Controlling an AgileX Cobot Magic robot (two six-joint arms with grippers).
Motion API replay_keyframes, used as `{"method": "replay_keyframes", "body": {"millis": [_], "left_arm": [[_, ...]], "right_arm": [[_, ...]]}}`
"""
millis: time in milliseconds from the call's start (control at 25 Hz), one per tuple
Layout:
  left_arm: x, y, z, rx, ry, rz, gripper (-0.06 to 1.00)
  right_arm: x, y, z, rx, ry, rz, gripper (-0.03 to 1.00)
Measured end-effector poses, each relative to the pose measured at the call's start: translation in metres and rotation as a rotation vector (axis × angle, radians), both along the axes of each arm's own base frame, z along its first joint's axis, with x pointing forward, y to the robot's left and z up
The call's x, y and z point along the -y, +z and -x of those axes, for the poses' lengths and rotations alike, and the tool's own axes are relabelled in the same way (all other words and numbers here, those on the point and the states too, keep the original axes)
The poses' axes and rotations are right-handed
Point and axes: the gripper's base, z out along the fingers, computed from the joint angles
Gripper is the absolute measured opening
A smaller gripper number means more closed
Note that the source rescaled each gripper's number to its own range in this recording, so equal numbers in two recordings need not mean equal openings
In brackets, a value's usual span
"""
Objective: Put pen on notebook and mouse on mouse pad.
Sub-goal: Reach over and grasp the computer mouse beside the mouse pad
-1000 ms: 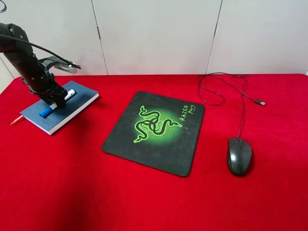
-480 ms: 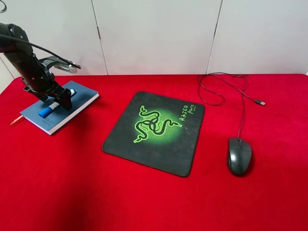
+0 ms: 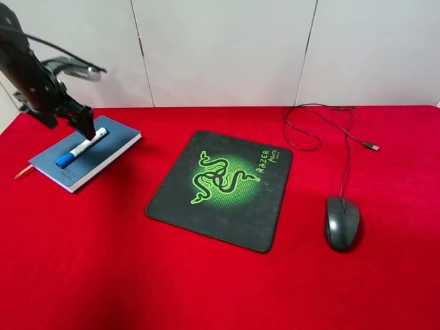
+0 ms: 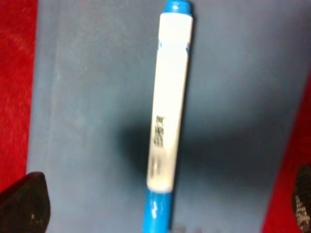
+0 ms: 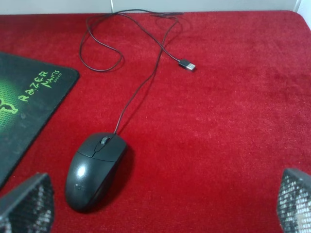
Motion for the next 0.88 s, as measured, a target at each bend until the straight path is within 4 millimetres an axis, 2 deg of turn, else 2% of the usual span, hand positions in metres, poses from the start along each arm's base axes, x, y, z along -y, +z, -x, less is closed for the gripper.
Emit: {"method": "replay_keyframes", "body": {"millis": [400,640,880], "left_arm": [[0.003,0.079,0.053,-0.121,0.004,0.019,1.00],[0.004,0.126,0.078,-0.014,0.072,0.040,1.00],[0.006,0.165,0.122,0.092,0.083,0.046,1.00]], "right_arm": [[0.000,0.000,0.000,0.000,0.000,0.000,1.00],[0.000,0.000,0.000,0.000,0.000,0.000,1.00],[0.000,0.000,0.000,0.000,0.000,0.000,1.00]]}}
